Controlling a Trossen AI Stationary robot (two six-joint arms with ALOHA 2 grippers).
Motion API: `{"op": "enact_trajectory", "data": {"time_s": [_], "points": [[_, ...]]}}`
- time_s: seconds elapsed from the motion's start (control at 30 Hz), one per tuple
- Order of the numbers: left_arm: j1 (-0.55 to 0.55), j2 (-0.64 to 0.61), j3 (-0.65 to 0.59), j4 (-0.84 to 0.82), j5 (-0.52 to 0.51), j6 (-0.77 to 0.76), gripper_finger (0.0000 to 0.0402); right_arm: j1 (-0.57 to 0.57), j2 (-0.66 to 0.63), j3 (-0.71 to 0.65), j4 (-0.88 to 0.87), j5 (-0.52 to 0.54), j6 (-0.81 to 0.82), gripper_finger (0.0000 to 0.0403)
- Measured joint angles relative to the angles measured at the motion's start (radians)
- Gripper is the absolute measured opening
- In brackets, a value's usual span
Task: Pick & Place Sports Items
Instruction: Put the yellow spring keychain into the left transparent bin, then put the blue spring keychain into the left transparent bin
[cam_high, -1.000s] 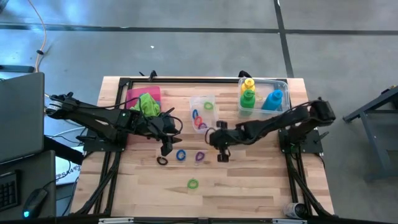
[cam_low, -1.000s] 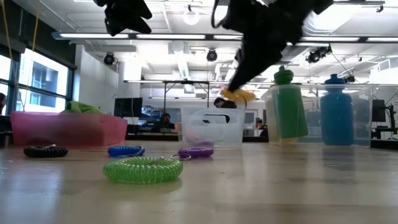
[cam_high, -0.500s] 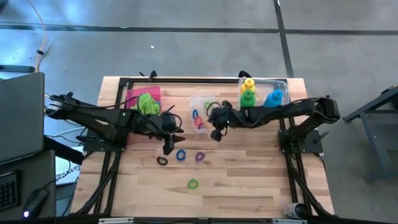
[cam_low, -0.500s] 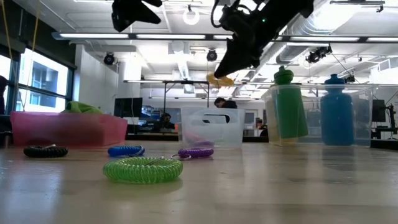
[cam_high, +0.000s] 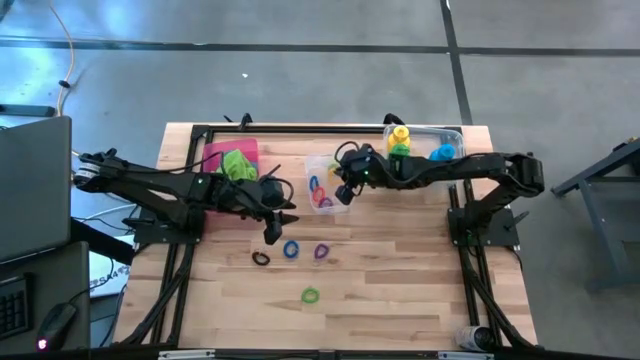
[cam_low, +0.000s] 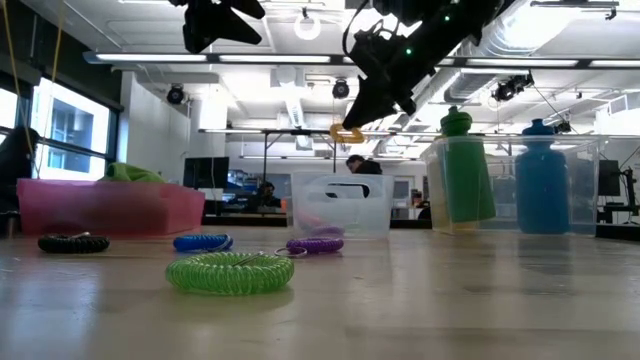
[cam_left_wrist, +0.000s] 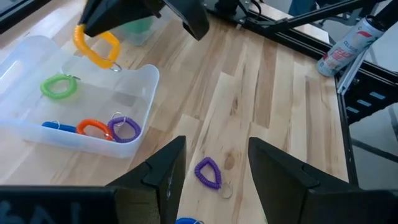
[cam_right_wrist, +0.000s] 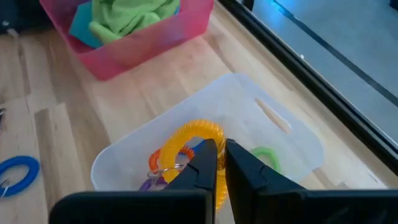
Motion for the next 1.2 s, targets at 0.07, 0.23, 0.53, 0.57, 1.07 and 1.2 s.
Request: {"op": "enact_trajectory", "data": {"time_s": [0.07, 0.23, 0.53, 0.57, 1.07, 1.2], "points": [[0.0, 0.0, 0.0, 0.0, 0.0, 0.0, 0.017, -0.005, 0.0, 0.0, 0.01, 0.0, 0.0, 0.0008], [0.0, 0.0, 0.0, 0.0, 0.0, 0.0, 0.017, -0.004, 0.0, 0.0, 0.02, -0.001, 0.0, 0.004], [0.0, 0.0, 0.0, 0.0, 0.0, 0.001, 0.017, -0.003, 0.0, 0.0, 0.022, -0.004, 0.0, 0.0117], [0.0, 0.0, 0.0, 0.0, 0.0, 0.0, 0.017, -0.003, 0.0, 0.0, 0.022, -0.004, 0.0, 0.0122], [-0.027, 0.045, -0.001, -0.184, 0.0, -0.005, 0.017, 0.066, -0.125, 0.001, -0.029, 0.006, 0.0, 0.0127], [-0.052, 0.106, -0.001, -0.184, -0.002, 0.0, 0.017, 0.09, -0.186, 0.001, -0.094, 0.004, 0.016, 0.0129]]}}
